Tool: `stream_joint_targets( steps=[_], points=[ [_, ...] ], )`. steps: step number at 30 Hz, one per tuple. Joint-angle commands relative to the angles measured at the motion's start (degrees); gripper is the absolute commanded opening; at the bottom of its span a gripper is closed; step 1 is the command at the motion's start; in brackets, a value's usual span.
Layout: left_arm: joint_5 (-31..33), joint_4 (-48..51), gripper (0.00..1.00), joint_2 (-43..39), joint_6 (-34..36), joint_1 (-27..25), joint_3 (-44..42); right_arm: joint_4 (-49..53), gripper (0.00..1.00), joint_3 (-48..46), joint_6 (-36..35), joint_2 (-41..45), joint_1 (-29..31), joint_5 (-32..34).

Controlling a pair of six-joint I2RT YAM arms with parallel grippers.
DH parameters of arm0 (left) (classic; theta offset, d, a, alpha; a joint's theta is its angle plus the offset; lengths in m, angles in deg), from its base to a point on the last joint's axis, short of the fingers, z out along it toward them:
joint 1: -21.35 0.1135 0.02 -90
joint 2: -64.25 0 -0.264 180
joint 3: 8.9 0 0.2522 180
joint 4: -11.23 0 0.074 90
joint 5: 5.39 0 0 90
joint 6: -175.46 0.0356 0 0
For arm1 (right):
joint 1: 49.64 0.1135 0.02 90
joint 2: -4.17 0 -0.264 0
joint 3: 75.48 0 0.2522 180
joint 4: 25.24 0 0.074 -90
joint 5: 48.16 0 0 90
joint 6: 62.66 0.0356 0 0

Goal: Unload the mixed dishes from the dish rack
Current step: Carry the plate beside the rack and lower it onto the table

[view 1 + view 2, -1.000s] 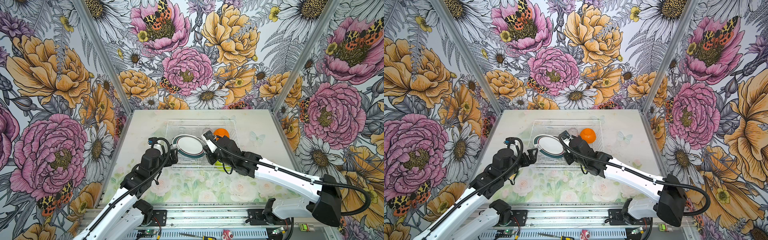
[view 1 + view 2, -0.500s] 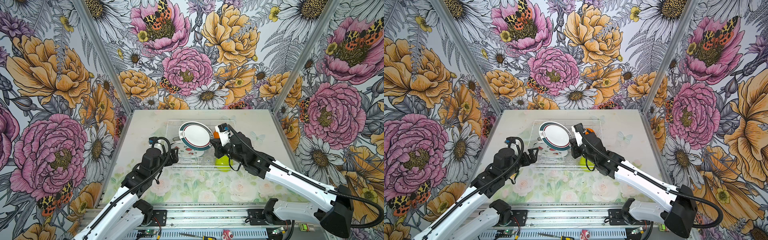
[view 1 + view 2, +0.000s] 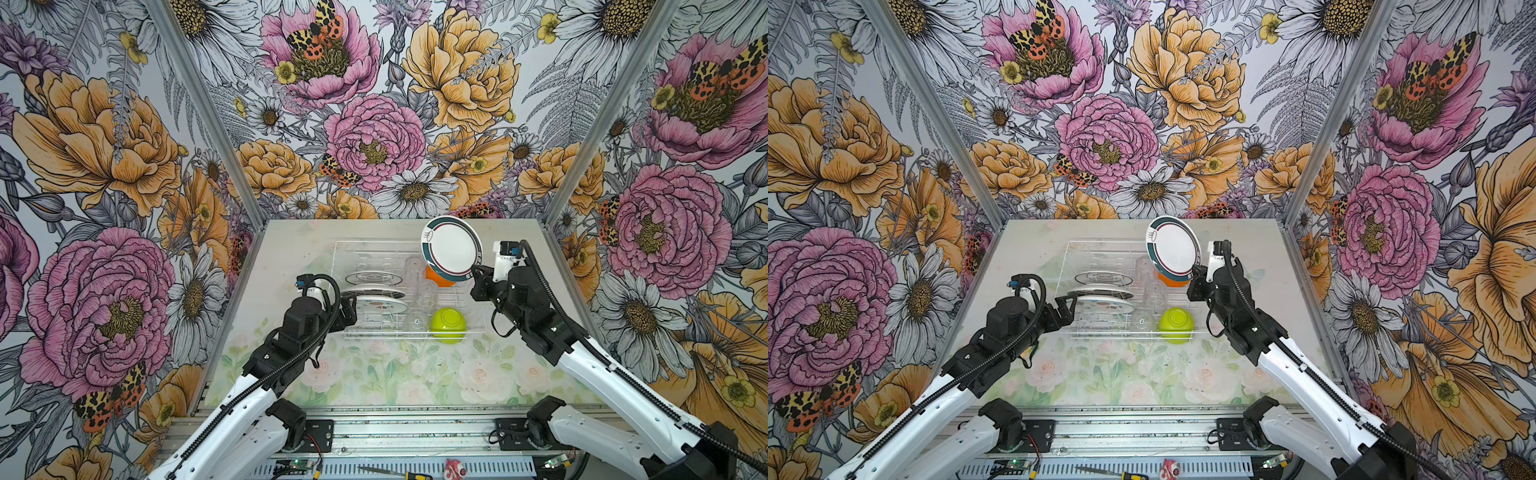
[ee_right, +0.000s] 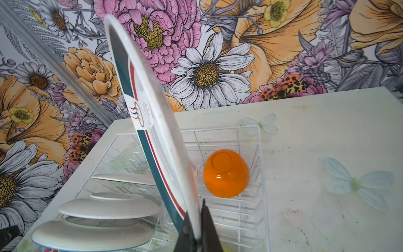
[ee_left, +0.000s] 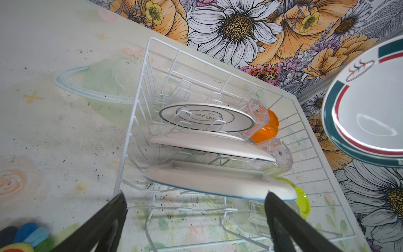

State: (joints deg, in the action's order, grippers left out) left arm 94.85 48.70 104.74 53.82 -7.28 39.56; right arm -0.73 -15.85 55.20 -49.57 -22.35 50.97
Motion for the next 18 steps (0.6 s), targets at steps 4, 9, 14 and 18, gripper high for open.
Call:
stream_joint_targets(
  steps=[4,9,14,18],
  points=[
    [-0.21,-2.65,0.99,0.80,-0.74,0.58,-0.60,-2.11,0.00,-2.76,6.73,5.61,-9.01,-4.50],
    [-0.82,-3.98,0.99,1.84,-0.66,0.58,-0.60,-1.78,0.00,-5.45,12.70,7.32,-16.97,-9.83],
    [-1.36,-4.58,0.99,2.14,-0.01,0.60,-0.51,-1.72,0.00,-8.51,19.07,7.68,-23.29,-12.92],
    [-1.71,-4.55,0.99,2.03,0.43,0.68,-0.42,-1.74,0.00,-10.69,23.40,7.30,-27.40,-14.84]
  ],
)
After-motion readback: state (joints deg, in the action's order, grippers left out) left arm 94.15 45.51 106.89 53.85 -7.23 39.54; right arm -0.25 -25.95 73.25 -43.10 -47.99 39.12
